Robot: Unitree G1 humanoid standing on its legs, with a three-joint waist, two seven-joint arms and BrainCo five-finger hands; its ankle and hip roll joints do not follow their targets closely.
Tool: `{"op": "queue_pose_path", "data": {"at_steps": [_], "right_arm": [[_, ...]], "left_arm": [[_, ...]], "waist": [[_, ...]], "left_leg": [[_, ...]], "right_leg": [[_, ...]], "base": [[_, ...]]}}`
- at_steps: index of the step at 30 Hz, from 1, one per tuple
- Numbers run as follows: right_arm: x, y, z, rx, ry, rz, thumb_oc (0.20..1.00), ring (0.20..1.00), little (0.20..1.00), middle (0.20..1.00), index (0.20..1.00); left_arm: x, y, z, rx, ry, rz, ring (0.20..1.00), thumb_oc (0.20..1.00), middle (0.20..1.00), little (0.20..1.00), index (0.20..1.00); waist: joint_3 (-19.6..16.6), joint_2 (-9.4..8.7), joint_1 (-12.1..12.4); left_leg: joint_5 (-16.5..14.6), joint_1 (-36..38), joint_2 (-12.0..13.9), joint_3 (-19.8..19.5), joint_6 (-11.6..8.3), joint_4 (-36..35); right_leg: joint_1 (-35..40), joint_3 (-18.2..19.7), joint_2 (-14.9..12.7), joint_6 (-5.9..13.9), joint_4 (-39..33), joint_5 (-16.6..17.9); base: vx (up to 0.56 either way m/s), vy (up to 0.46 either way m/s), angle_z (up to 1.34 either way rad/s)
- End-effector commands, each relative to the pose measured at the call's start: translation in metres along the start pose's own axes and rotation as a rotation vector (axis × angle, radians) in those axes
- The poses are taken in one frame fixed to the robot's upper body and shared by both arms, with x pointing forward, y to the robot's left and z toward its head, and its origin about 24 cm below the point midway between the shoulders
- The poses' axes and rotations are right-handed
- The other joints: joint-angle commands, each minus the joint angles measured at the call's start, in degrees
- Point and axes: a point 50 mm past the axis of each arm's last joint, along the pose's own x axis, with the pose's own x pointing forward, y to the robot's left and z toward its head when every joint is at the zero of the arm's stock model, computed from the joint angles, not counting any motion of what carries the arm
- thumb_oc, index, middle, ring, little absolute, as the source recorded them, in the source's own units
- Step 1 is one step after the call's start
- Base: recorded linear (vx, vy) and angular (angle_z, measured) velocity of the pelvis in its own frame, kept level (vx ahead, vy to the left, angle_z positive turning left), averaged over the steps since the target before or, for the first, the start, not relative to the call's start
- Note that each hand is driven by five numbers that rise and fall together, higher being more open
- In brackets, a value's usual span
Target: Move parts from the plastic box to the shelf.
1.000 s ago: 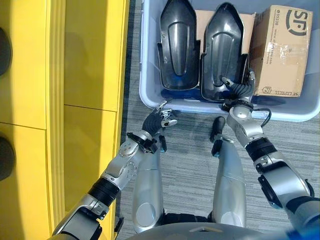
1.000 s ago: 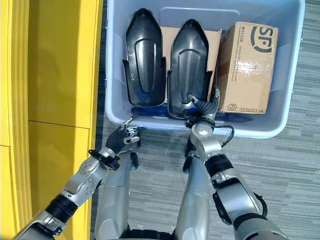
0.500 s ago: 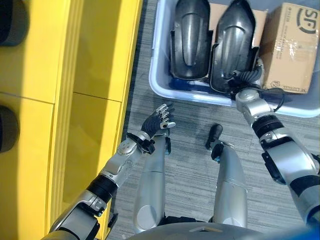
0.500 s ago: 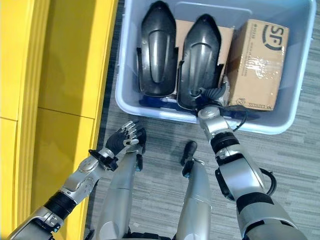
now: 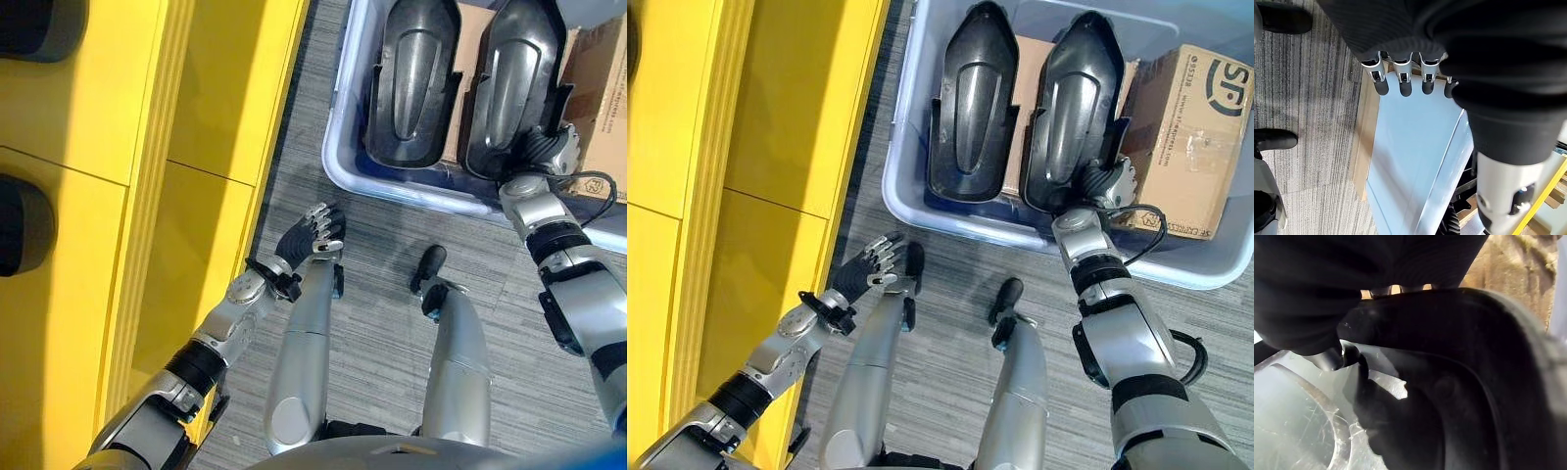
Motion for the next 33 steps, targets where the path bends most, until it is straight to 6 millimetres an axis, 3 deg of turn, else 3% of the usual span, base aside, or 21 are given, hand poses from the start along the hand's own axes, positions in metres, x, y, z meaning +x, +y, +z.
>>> {"op": "queue_pose_path", "data": {"at_steps": [1,9,11,16,18,24,26,33], "right_arm": [[-0.023,0.006,-0.112,-0.289,0.353,0.167,0.200,0.200,0.200,0.200,0.200],[-0.016,0.000,-0.102,-0.280,0.268,0.108,0.200,0.200,0.200,0.200,0.200],[-0.014,0.000,-0.092,-0.244,0.183,0.052,0.200,0.200,0.200,0.200,0.200],[-0.013,-0.001,-0.044,-0.105,-0.155,-0.076,0.200,0.200,0.200,0.200,0.200],[-0.015,-0.002,-0.035,-0.052,-0.212,-0.088,0.200,0.200,0.200,0.200,0.200],[-0.035,-0.014,-0.013,0.150,-0.429,-0.183,0.200,0.200,0.200,0.200,0.200],[-0.042,-0.024,0.006,0.232,-0.520,-0.238,0.200,0.200,0.200,0.200,0.200],[-0.048,-0.048,0.034,0.367,-0.615,-0.262,0.200,0.200,0.200,0.200,0.200]], "left_arm": [[0.003,-0.014,0.010,-0.029,-0.083,-0.060,1.000,1.000,1.000,1.000,1.000],[0.002,-0.014,0.010,-0.032,-0.084,-0.056,1.000,1.000,1.000,1.000,1.000],[0.002,-0.014,0.009,-0.033,-0.082,-0.053,1.000,1.000,1.000,1.000,1.000],[-0.001,-0.009,0.007,-0.036,-0.080,-0.031,1.000,1.000,1.000,1.000,1.000],[-0.004,-0.007,0.006,-0.025,-0.078,-0.020,1.000,1.000,1.000,1.000,1.000],[-0.020,0.001,-0.002,-0.029,-0.078,0.052,1.000,1.000,1.000,1.000,1.000],[-0.024,0.005,-0.004,-0.036,-0.079,0.077,1.000,1.000,1.000,1.000,1.000],[-0.041,0.013,-0.019,-0.049,-0.037,0.112,1.000,1.000,1.000,1.000,1.000]], "waist": [[3.48,5.96,0.67],[3.48,6.16,0.49],[3.48,6.27,0.37],[3.48,5.97,-0.23],[3.48,5.51,-0.58],[3.48,3.19,-2.59],[3.48,2.58,-2.95],[3.48,1.77,-3.28]], "left_leg": [[-1.02,-0.28,-0.38,1.61,1.46,-2.14],[-1.11,0.10,-0.40,1.83,1.50,-2.09],[-1.05,0.64,-0.36,1.99,1.56,-2.45],[-0.57,4.13,-0.16,2.68,1.43,-5.03],[-0.29,5.60,0.02,2.97,1.26,-6.25],[0.14,14.34,1.57,5.03,0.34,-11.10],[1.42,17.57,2.36,6.30,0.37,-12.85],[0.34,31.24,2.78,8.13,-0.39,-16.12]], "right_leg": [[-2.07,-0.83,0.70,2.23,2.42,2.81],[-1.92,-0.48,0.81,2.26,2.55,2.80],[-1.52,-0.25,0.94,2.31,2.30,2.88],[1.73,0.10,1.48,2.86,-0.84,3.84],[3.12,0.12,1.77,3.11,-2.40,4.31],[11.18,0.36,2.29,4.23,-9.48,5.89],[14.10,-0.28,2.07,4.13,-12.35,7.64],[26.89,-0.81,0.19,4.85,-16.39,7.00]], "base": [[0.00,0.000,0.00],[0.00,0.000,0.00],[0.00,0.000,0.00],[0.00,-0.003,-0.01],[-0.03,-0.020,-0.08],[-0.02,-0.008,-0.21],[-0.04,-0.006,-0.28],[0.05,0.017,-0.20]]}}
